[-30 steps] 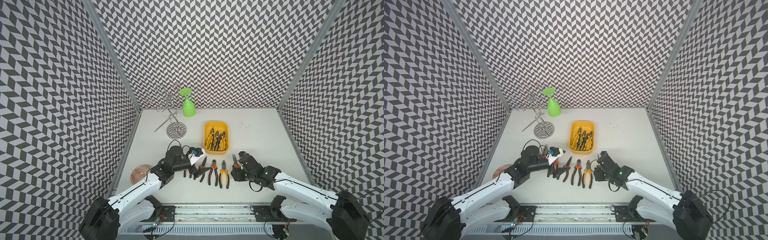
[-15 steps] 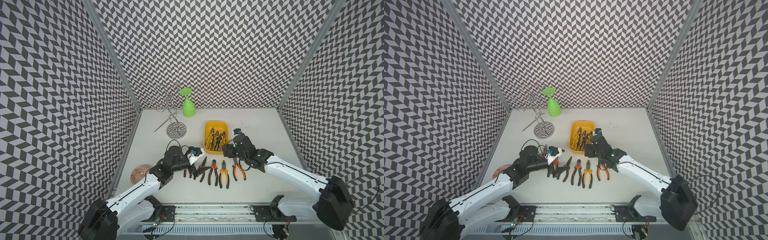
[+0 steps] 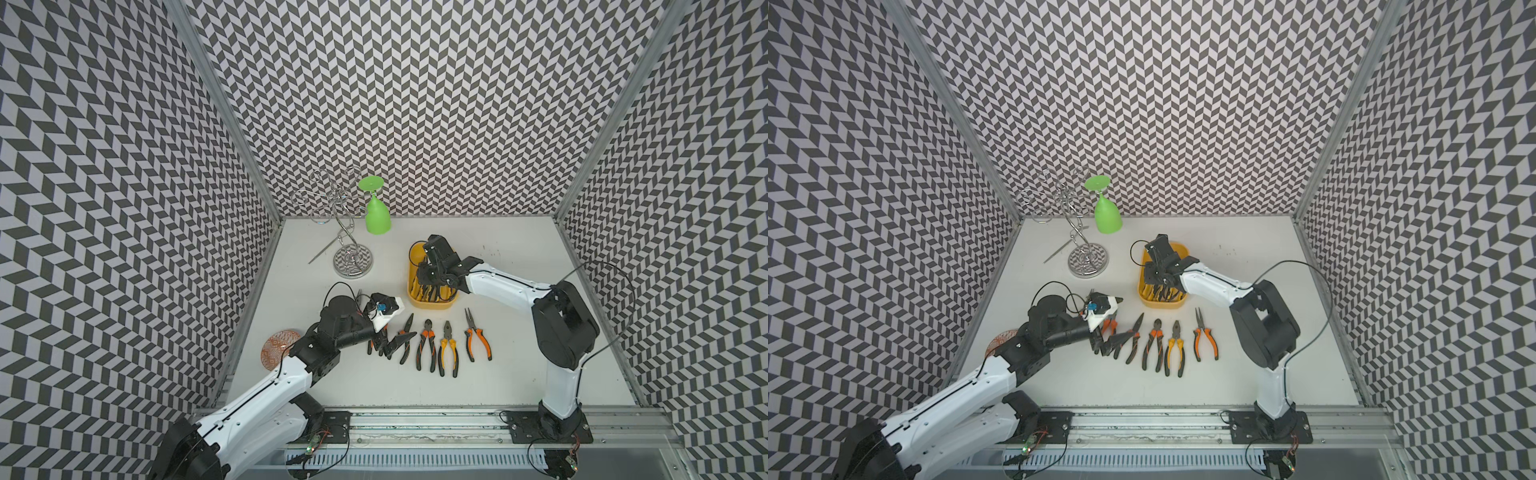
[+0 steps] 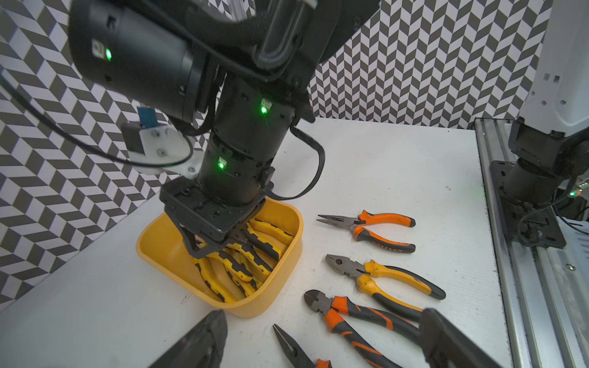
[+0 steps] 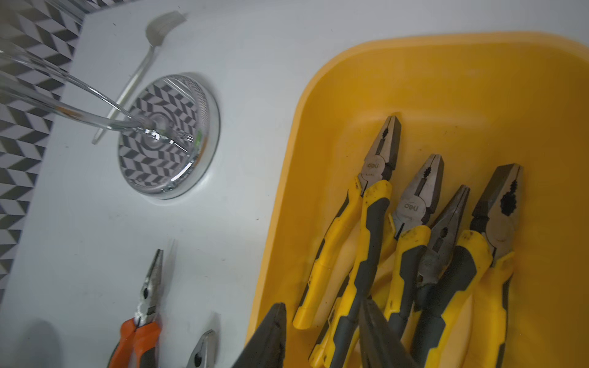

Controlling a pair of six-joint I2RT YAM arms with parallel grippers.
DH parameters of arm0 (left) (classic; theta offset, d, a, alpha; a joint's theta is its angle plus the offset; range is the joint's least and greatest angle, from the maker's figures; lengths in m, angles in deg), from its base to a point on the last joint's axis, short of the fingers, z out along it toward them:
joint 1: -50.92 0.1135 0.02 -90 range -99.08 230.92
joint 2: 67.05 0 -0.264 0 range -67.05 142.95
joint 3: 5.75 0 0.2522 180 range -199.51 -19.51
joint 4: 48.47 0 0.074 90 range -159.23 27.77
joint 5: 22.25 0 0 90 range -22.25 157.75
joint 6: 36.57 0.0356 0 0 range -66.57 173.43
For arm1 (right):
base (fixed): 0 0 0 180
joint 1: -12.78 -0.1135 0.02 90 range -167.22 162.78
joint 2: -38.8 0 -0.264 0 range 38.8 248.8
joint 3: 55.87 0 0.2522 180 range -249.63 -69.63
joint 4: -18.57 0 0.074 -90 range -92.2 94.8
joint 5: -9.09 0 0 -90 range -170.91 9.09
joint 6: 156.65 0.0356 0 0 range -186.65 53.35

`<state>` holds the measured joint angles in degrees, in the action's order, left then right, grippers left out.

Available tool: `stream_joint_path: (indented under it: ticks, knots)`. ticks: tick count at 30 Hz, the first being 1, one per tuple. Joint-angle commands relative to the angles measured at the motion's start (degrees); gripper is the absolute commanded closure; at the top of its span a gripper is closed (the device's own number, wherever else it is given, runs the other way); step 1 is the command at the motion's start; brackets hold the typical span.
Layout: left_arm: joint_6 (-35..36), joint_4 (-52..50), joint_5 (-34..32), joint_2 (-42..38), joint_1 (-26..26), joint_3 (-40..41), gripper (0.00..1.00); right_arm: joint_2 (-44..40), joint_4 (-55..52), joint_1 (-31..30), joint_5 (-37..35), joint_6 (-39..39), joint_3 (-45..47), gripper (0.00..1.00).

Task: Take the pliers out of the storage box
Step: Pick up the pliers from the storage box.

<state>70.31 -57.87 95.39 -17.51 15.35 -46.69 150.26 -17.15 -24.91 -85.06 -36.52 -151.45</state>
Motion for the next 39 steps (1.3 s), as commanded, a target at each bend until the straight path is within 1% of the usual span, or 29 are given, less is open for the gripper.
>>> stream_joint_path:
  ticks: [1,3,7,11,12,16,20,24,29,32,39]
  knots:
    - [0.07,-1.39,-1.94,-1.98,0.23,1.36,0.02,3.36,-4.47,0.15,-0.44,1.44,-3.85,0.61]
    - [-0.14,-1.29,-2.6,-2.75,0.24,1.84,0.02,5.42,-6.4,0.16,-0.6,1.73,-5.5,0.61]
    - [-0.53,-0.84,-3.88,-3.31,0.24,2.4,0.02,8.54,-6.35,0.45,-0.08,2.0,-6.09,0.62]
    - [-0.71,-1.04,-3.91,-3.55,0.24,2.55,0.02,11.49,-7.35,0.93,-0.48,2.13,-7.6,0.65]
    - [-0.79,-1.02,-3.9,-3.64,0.24,2.75,0.02,11.99,-7.46,1.03,-0.36,2.13,-7.97,0.67]
    - [-0.8,-0.74,-4.04,-3.75,0.24,3.01,0.02,11.41,-7.64,1.23,-0.31,1.93,-8.06,0.81]
    - [-1.02,-0.16,-3.83,-3.27,0.24,2.95,0.02,7.99,-6.14,1.22,-0.47,1.06,-6.51,0.93]
    - [-1.0,0.1,-3.23,-2.48,0.24,2.49,0.02,3.83,-4.6,1.22,-0.1,-1.36,-5.22,1.0]
    - [-2.16,0.8,-2.79,-1.86,0.23,2.22,0.02,-3.61,-0.38,1.4,-1.1,-5.29,-1.03,1.0]
    - [-2.56,1.09,-2.07,-1.34,0.24,1.88,0.02,-7.7,1.83,1.7,-2.21,-9.16,2.15,1.0]
    - [-1.65,1.98,-0.56,-0.13,0.24,1.1,0.02,-16.98,2.97,3.27,-5.95,-22.05,9.64,1.0]
